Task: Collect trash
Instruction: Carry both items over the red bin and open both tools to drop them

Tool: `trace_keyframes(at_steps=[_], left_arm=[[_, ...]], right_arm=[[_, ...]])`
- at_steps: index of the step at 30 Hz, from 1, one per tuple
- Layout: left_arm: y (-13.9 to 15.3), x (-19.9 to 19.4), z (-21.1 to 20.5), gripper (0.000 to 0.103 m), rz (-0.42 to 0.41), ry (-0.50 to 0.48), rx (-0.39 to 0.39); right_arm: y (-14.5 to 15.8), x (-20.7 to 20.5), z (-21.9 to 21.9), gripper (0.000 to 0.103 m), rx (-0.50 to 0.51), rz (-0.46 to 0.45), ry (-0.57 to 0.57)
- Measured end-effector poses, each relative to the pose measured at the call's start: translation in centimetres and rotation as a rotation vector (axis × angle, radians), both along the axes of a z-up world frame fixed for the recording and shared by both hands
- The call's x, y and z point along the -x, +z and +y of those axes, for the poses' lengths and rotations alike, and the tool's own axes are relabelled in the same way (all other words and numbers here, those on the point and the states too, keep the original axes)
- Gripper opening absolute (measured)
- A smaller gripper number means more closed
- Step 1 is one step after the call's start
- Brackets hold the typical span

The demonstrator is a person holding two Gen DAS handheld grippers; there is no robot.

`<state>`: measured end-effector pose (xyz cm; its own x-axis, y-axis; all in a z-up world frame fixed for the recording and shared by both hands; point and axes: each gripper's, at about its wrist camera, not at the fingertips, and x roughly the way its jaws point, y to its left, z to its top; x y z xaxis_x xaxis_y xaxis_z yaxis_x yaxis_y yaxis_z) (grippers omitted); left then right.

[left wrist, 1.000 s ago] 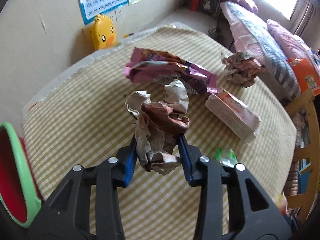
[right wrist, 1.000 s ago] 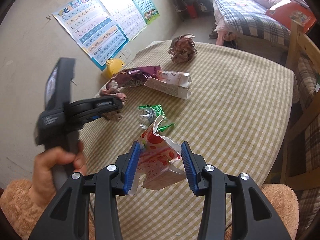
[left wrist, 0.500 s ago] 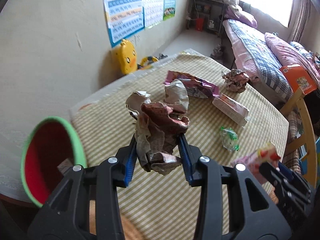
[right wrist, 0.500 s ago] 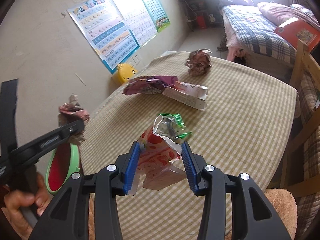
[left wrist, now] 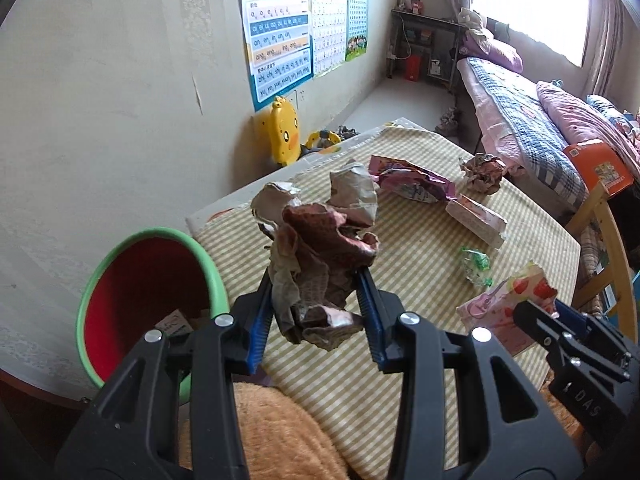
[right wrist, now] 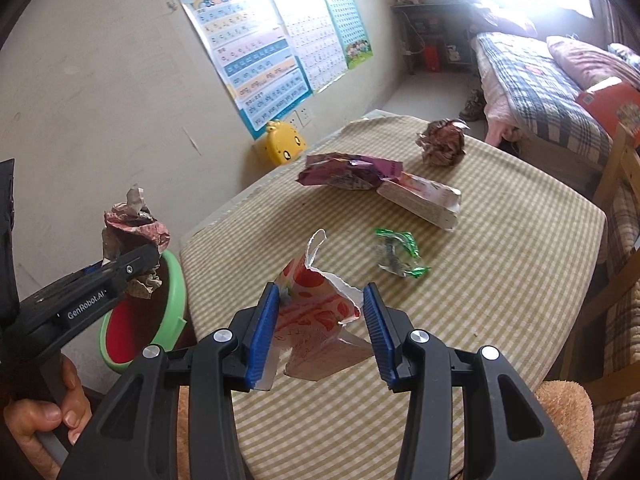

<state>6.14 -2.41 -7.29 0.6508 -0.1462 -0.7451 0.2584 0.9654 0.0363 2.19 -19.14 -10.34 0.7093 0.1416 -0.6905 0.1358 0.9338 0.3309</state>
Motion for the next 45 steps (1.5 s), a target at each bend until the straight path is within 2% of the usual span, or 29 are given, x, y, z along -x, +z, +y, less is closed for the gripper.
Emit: trace_keyframes(at_steps=[8, 19, 30, 45], left_arm=[[0.3, 0.3, 1.8, 0.039, -0.02, 0.03, -0.01], [0.1, 0.2, 5.8, 0.039, -0.026, 0.119, -0.018], [-0.5, -0.2, 10.0, 0.039, -0.014, 0.205, -0.014], [-1.0, -0.4, 12.3, 0.039, -0.003, 0.254, -0.012]], right_arm=[[1.2, -0.2, 2.0, 0.042, 0.032, -0.015, 0.04], [2.9, -1.8, 5.8, 0.043, 0.063, -0.049, 0.135], [3.5, -3.0, 8.6, 0.043, 0.076, -0.057, 0.205], [3.4, -3.6, 11.5, 0.043, 0.083, -0.045, 0.262]])
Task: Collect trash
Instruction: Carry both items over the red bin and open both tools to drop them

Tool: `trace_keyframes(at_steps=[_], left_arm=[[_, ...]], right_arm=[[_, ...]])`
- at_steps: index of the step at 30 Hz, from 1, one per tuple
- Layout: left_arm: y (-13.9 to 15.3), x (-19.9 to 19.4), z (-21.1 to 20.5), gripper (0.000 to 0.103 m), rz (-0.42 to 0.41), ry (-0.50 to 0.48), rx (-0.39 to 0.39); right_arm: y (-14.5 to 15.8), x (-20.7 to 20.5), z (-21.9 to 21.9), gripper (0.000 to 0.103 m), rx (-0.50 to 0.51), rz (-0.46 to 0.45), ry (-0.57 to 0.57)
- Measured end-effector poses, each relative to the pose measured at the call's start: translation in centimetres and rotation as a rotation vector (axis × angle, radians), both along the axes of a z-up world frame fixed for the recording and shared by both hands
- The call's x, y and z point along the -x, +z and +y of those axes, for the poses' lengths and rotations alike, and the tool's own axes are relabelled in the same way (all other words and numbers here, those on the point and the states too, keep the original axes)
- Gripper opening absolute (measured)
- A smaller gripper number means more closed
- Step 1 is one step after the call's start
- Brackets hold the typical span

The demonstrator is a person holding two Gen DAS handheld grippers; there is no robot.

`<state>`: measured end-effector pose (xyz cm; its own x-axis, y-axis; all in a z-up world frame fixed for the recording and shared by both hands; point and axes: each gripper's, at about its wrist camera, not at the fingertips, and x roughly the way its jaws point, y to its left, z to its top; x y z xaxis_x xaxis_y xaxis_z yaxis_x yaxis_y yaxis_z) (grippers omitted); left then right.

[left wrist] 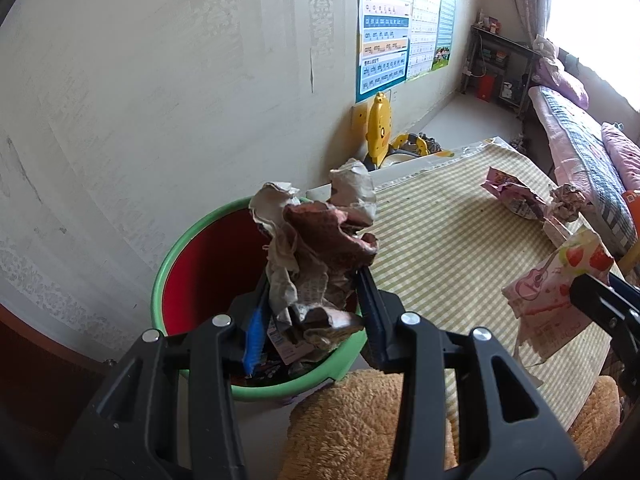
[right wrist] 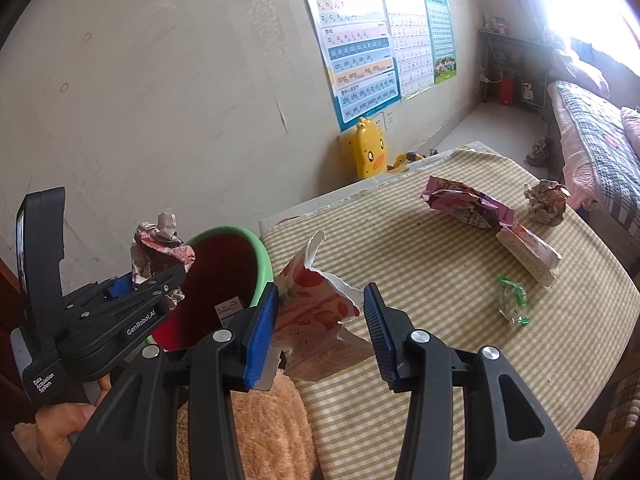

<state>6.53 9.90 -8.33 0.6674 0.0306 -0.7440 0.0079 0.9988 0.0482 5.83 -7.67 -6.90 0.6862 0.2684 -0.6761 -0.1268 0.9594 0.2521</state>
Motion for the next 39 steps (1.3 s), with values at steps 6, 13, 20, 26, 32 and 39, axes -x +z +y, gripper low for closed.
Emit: trace_keyframes(at_steps=[6, 13, 20, 26, 32, 39], left_arm=[[-0.2, -0.2, 0.9, 0.039, 0.004, 0.021, 0.003], [-0.7, -0.6, 2.5, 0.039, 0.014, 0.062, -0.004], [-1.1, -0.9, 4.8, 0.039, 0.021, 0.113, 0.002], [-1.7, -1.3, 6.0, 0.039, 0.036, 0.135, 0.009], [-2.6, -1.5, 7.3, 0.039, 0.054, 0.159, 0.019], [-3.5, -2.2, 8.7, 0.039, 0.074, 0.184, 0.035]], right_arm=[[0.2, -0.4, 1.2, 0.043, -0.004, 0.001, 0.026], [0.3, -1.5, 2.2, 0.043, 0.0, -0.006, 0.055], [0.1, -2.4, 3.4, 0.043, -0.009, 0.006, 0.088], [-0.4, -3.2, 5.2, 0.043, 0.006, 0.016, 0.123], [-0.6, -4.3, 6.3, 0.044, 0.013, 0.023, 0.144], [-1.2, -5.4, 7.4, 0.044, 0.01, 0.03, 0.161]])
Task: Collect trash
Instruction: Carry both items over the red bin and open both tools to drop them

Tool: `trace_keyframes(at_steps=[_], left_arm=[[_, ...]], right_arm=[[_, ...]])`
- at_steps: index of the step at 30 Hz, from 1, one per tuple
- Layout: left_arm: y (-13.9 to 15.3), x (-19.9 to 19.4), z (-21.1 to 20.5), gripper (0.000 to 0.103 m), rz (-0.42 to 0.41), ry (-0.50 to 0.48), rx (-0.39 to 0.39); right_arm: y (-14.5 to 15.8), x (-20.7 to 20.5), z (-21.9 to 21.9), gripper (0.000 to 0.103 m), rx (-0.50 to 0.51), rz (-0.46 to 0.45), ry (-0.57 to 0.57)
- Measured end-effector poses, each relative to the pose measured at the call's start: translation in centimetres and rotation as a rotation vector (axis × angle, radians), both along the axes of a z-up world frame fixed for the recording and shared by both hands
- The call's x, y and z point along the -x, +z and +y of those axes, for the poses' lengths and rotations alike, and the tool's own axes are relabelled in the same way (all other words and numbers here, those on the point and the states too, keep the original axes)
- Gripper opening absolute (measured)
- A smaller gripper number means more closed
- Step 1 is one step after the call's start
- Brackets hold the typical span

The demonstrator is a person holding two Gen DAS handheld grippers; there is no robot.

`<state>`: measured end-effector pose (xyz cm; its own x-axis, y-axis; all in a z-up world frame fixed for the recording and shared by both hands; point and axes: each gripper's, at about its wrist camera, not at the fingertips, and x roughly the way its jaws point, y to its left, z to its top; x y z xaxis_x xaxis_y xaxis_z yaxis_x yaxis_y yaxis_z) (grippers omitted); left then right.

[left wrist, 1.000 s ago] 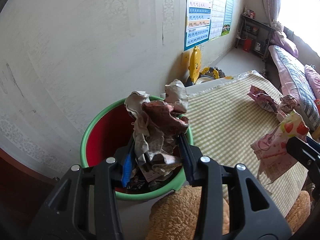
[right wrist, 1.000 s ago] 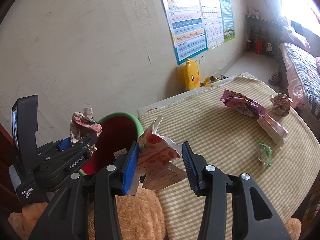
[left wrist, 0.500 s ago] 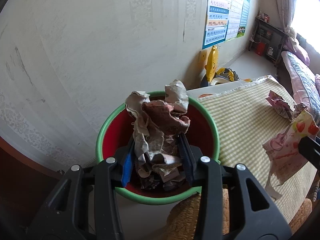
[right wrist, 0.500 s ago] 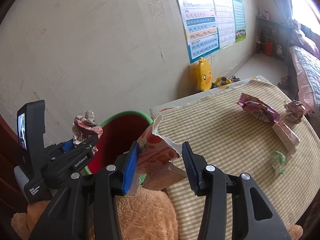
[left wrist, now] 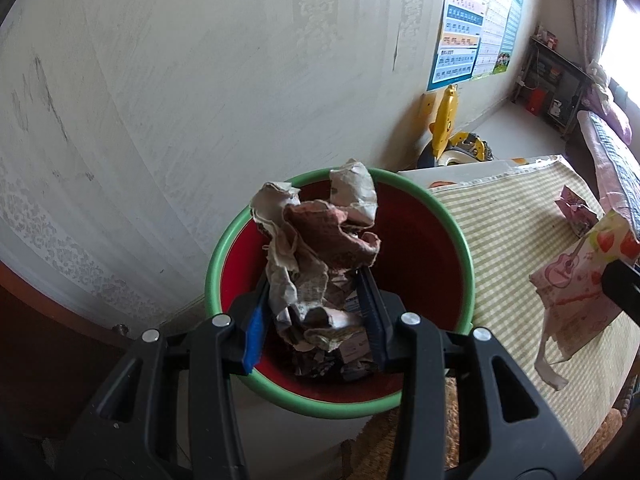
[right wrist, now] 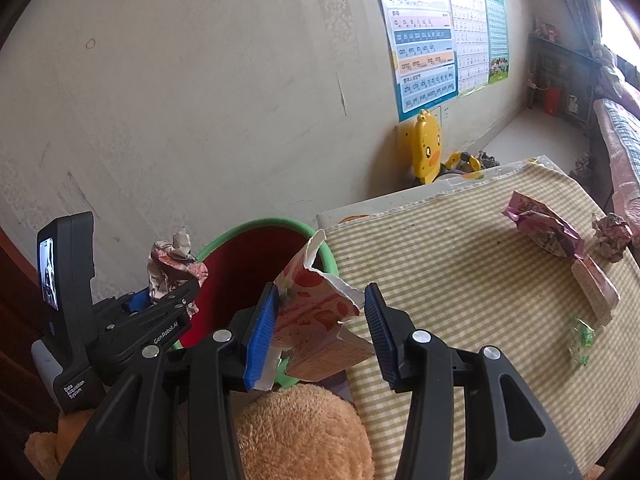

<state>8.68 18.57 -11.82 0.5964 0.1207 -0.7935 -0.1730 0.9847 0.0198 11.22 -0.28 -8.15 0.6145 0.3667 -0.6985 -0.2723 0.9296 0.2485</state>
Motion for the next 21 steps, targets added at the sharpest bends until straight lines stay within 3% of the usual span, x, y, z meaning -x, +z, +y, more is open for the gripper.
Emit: trace_keyframes(at_steps=[21], left_arm=[[-3.1, -2.2, 1.6, 0.041, 0.071, 0.029, 0.049]], right_arm=[[-2.2, -2.9, 4.1, 0.045, 0.036, 0.016, 0.053]])
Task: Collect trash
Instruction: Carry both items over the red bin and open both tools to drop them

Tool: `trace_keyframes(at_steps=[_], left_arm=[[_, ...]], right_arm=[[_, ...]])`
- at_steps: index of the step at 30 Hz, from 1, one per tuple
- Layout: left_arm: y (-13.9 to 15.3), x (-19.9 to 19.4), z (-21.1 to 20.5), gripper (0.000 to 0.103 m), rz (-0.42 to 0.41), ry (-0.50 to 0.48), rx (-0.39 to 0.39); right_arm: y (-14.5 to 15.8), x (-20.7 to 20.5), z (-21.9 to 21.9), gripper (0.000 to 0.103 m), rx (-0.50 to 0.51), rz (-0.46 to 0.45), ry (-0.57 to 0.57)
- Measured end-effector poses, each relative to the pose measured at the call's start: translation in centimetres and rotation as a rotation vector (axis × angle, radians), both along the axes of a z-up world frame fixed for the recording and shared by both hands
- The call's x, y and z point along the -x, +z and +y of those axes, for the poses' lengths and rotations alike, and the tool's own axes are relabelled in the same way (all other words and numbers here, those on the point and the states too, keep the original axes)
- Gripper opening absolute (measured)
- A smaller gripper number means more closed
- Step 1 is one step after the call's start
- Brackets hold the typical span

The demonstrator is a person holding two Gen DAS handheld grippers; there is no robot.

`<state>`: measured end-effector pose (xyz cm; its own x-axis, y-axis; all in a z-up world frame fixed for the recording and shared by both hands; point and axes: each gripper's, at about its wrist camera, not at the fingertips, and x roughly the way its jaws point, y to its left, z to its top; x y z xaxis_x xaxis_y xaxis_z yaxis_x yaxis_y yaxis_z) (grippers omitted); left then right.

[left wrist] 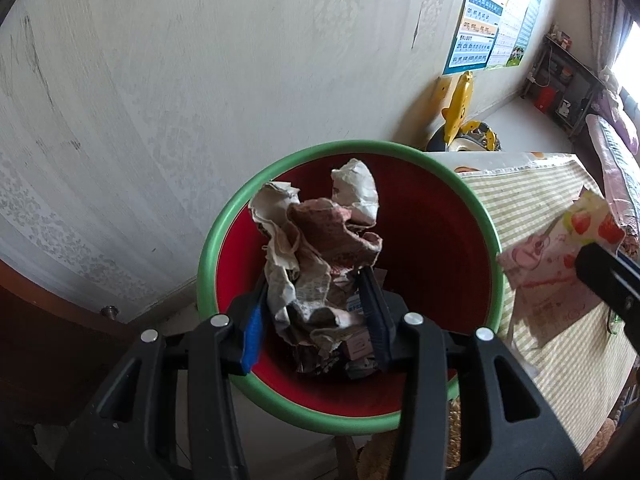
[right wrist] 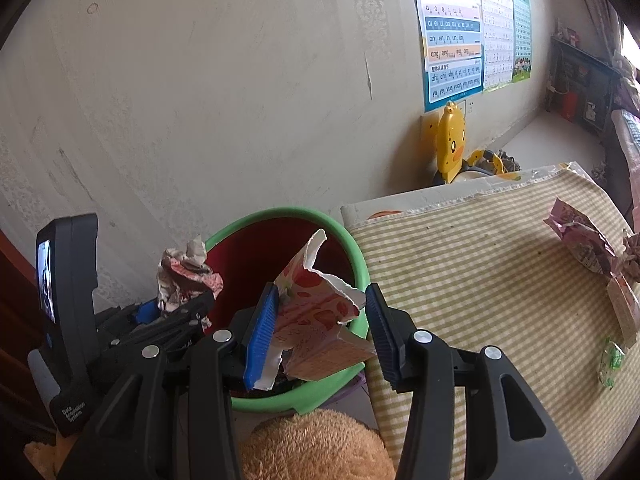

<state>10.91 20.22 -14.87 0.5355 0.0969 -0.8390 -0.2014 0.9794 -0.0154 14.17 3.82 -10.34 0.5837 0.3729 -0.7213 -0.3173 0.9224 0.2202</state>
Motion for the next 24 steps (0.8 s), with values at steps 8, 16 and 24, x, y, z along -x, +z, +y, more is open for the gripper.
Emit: trace_keyframes(at_steps=[8, 16, 24], left_arm=[[-0.3, -0.3, 0.0, 0.065, -0.003, 0.006, 0.006], [-0.4, -0.2, 0.1, 0.075, 0.003, 0.014, 0.012], [0.1, 0.0, 0.0, 0.088, -0.004, 0.008, 0.012]], right_arm=[[0.2, -0.8, 0.7, 0.05, -0.001, -0.021, 0.007], [0.5, -0.6, 0.3, 0.062, -0.016, -0.031, -0.006], [0.7, 0.4, -1.6, 0.064, -0.053, -0.016, -0.047]])
